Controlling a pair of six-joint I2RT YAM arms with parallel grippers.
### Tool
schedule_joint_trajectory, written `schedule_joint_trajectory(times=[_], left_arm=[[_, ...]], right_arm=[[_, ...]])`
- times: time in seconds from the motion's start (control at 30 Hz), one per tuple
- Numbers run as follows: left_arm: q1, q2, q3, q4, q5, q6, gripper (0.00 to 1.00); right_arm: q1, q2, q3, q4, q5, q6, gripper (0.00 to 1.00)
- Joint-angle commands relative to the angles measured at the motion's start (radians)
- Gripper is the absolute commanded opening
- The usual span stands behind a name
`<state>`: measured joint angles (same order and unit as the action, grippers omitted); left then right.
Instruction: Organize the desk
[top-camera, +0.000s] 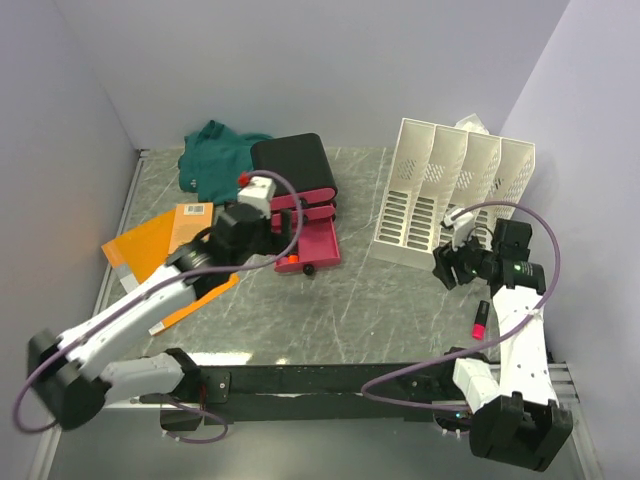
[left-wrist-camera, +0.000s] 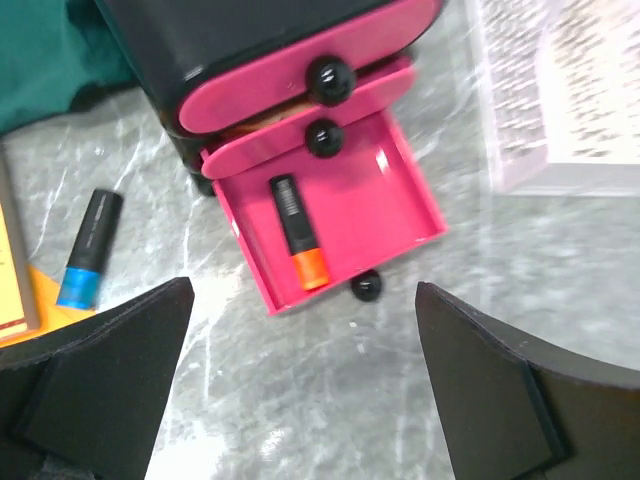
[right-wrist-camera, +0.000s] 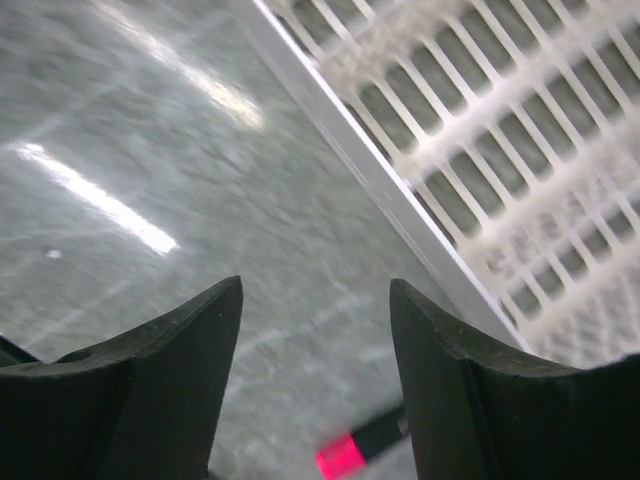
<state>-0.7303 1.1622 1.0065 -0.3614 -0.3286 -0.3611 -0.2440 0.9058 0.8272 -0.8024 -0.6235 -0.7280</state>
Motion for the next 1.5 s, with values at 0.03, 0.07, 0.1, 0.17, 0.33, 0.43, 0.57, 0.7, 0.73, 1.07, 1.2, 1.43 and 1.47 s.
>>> schedule_joint_trajectory(times=[0.03,0.07,0.1,0.17,0.33,0.43,0.57,0.7,0.73,1.07,1.2,1.43,1.47], left_arm=[[0.012,-0.229,-0.144,-0.017,0.082,-0.053,1.0],[0.012,-0.257,-0.187,-0.019,0.094,-0.067,0.99],[0.012,-0.284,-0.209,-0.019,0.102,-0.084,0.99],[0.012,-0.357,-0.265,-0.002,0.14,-0.136,1.0],[0.012,-0.438,-0.328,0.032,0.22,-0.237,0.99],[0.012,-0.435,-0.333,0.027,0.243,-0.263,1.0],[0.012,-0.429,-0.335,0.019,0.235,-0.283,1.0],[0.012,-0.429,-0.33,0.009,0.223,-0.306,1.0],[0.012,-0.429,-0.33,0.01,0.221,-0.314,0.99],[0.012,-0.386,-0.287,-0.013,0.226,-0.319,0.99],[0.012,-0.369,-0.264,-0.022,0.22,-0.317,0.99],[0.012,-0.375,-0.267,-0.016,0.224,-0.334,1.0],[0.012,-0.375,-0.267,-0.016,0.226,-0.334,0.99]], right_arm=[[-0.066,-0.022,0.018,-0.096,0.384,0.058,0.71],[-0.081,-0.018,0.004,-0.101,0.413,0.058,0.72],[-0.107,-0.013,-0.023,-0.113,0.45,0.046,0.73],[-0.196,0.005,-0.051,-0.124,0.461,-0.003,0.73],[-0.38,0.137,-0.103,-0.113,0.45,-0.12,0.73],[-0.454,0.22,-0.114,-0.084,0.433,-0.165,0.73],[-0.462,0.284,-0.131,-0.041,0.418,-0.175,0.73],[-0.463,0.343,-0.149,0.02,0.416,-0.174,0.7],[-0.463,0.364,-0.154,0.029,0.415,-0.177,0.7],[-0.463,0.47,-0.143,0.069,0.398,-0.177,0.44],[-0.463,0.484,-0.125,0.045,0.395,-0.186,0.49],[-0.44,0.519,-0.092,0.028,0.41,-0.163,0.63],[-0.436,0.525,-0.094,0.032,0.415,-0.16,0.61]])
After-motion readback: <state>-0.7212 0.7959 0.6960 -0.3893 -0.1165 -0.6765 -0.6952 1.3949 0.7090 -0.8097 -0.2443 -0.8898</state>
